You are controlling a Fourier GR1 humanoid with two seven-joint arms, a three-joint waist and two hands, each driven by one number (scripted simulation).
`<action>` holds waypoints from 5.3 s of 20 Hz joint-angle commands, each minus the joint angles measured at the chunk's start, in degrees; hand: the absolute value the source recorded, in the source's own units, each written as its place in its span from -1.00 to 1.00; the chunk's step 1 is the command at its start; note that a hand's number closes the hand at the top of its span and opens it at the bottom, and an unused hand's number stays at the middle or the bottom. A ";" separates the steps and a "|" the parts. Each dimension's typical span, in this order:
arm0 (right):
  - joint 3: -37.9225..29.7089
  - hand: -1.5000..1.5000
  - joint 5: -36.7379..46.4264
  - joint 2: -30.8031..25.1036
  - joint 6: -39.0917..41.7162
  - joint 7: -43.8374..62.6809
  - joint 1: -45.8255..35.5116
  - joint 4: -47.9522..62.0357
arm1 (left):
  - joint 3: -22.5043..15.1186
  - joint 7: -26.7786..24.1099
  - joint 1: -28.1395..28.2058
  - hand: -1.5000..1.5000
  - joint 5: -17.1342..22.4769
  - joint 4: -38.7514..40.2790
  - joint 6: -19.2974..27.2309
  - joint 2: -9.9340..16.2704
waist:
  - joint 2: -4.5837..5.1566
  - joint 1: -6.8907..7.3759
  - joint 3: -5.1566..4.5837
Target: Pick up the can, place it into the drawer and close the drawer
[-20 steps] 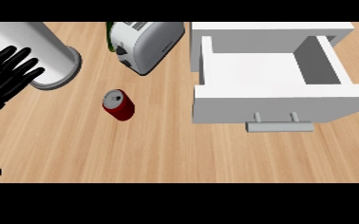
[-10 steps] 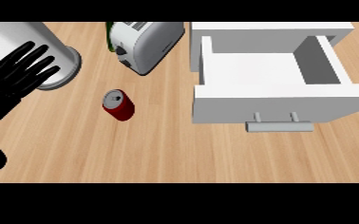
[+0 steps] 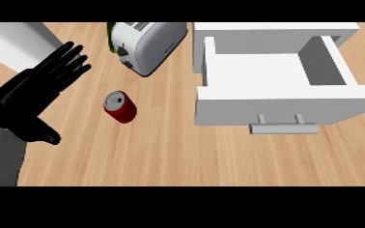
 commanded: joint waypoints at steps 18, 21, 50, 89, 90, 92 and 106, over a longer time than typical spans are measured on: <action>-6.82 -1.00 -2.72 2.68 5.76 4.15 -1.46 -0.42 | -2.52 -25.71 1.15 -1.00 -22.96 21.15 -2.59 -6.70 | 0.00 0.22 -0.01; -8.52 -1.00 -2.83 3.12 9.03 0.41 0.12 1.23 | -0.85 -32.62 -5.94 -1.00 -26.48 35.24 -2.57 -5.89 | 0.11 -0.30 -0.03; -15.46 -1.00 -12.33 3.75 12.75 9.23 1.85 -6.78 | 1.65 -57.36 -19.64 -1.00 -37.00 77.18 -6.70 -4.01 | 0.34 -1.15 -0.12; -15.48 -1.00 -14.73 4.48 8.99 10.90 4.59 -8.68 | -1.47 -37.59 -11.86 1.00 -22.72 28.25 22.98 -20.27 | -0.77 1.45 0.07; -14.88 -1.00 -12.05 6.27 11.73 7.79 4.96 -6.75 | -2.07 -33.18 -14.80 1.00 -22.67 26.49 25.06 -20.28 | -0.74 1.25 0.11; -14.88 -1.00 -11.70 4.19 9.36 8.97 1.11 -4.34 | -5.73 -32.37 -15.61 1.00 -21.56 24.53 30.28 -20.29 | -0.29 0.72 0.05; -13.17 -1.00 -13.82 6.50 6.76 13.73 2.55 -12.04 | -13.53 -17.28 -25.49 1.00 -26.54 13.84 45.58 -20.31 | -0.02 -0.45 0.00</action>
